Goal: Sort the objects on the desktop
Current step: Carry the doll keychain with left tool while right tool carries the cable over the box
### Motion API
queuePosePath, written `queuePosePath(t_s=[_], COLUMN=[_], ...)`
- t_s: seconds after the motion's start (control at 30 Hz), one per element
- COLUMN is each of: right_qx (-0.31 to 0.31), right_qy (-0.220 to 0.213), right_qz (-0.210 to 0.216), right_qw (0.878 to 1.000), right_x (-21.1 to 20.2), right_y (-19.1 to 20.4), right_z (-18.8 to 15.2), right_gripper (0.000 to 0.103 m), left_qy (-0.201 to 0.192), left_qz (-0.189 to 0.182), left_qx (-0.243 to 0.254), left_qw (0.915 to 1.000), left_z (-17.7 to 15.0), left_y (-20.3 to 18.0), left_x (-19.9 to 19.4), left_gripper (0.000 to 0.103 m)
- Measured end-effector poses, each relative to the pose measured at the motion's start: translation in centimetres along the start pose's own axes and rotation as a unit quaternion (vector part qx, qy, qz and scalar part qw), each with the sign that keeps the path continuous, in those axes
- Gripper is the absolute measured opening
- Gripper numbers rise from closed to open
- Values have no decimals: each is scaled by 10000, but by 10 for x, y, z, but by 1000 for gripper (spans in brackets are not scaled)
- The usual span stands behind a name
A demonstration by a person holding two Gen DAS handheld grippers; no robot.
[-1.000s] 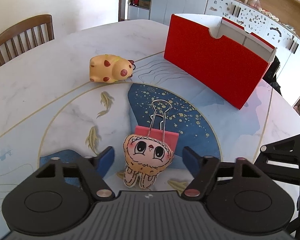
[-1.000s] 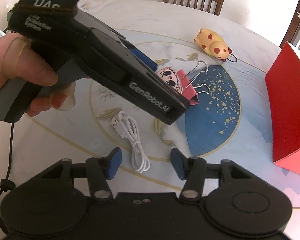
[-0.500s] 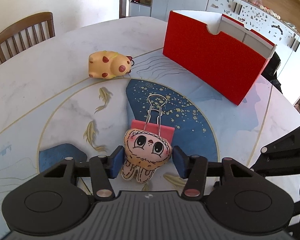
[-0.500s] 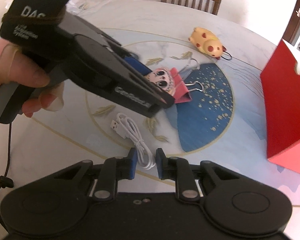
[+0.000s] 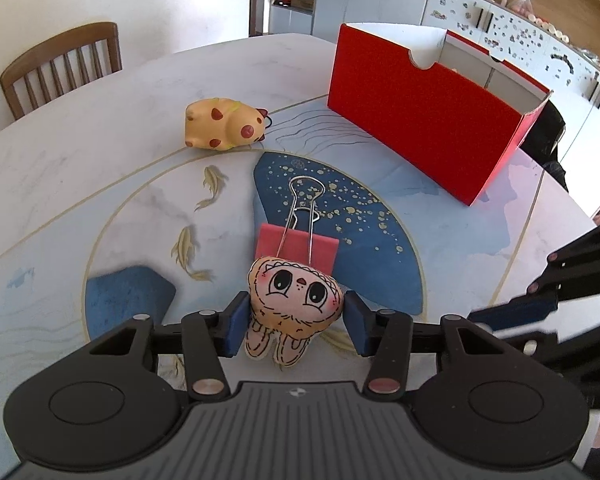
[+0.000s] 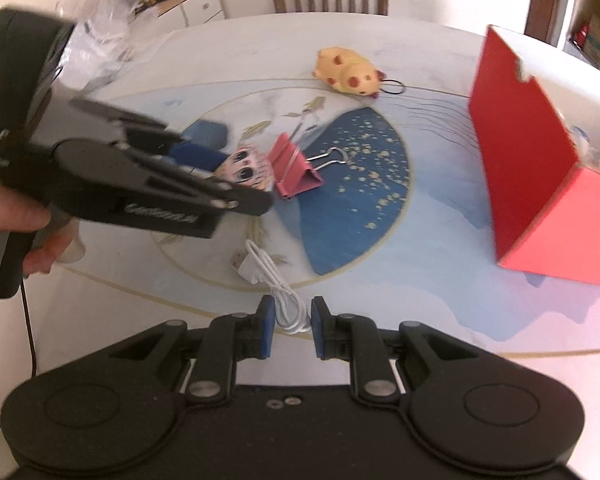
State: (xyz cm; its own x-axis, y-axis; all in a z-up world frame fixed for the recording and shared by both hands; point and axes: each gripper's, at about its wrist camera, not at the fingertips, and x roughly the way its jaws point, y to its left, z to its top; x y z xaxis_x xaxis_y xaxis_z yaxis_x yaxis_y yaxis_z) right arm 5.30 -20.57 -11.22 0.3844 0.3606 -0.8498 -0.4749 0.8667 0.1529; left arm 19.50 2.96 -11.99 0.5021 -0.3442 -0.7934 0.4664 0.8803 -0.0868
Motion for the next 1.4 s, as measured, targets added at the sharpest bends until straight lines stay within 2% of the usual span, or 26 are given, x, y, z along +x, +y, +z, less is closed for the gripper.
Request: queuePosePath(t_s=[0.33,0.6,0.9,1.17,1.4], right_qx=[521,722,909,1164,1211], right_qy=[-124,-292,-731,-1272,-1692], right_qz=[63,8,36,-2,-246], right_qw=[9985,9970,9932,9850,9778], right_x=[-32,-53,-97,-141,-162], right_y=[-42,-70,-105,-150,-196], right_z=[-12,-17,-12,-5,6], right_gripper=[18,18,18,18,18], left_qy=[64,93,-68,-271,-455], left_qz=[-210,-435,-565,-561,-571], left_qx=[-557,-814,-692,-606,-399], left_qw=[9982,9957,9960,9962,9965], left_z=[-7,4,33,67,103], left_y=[-14,-41,-80,-111,-140], left_x=[-22,-32,-41,-42,-34], left_gripper=[49,49,49,49,49])
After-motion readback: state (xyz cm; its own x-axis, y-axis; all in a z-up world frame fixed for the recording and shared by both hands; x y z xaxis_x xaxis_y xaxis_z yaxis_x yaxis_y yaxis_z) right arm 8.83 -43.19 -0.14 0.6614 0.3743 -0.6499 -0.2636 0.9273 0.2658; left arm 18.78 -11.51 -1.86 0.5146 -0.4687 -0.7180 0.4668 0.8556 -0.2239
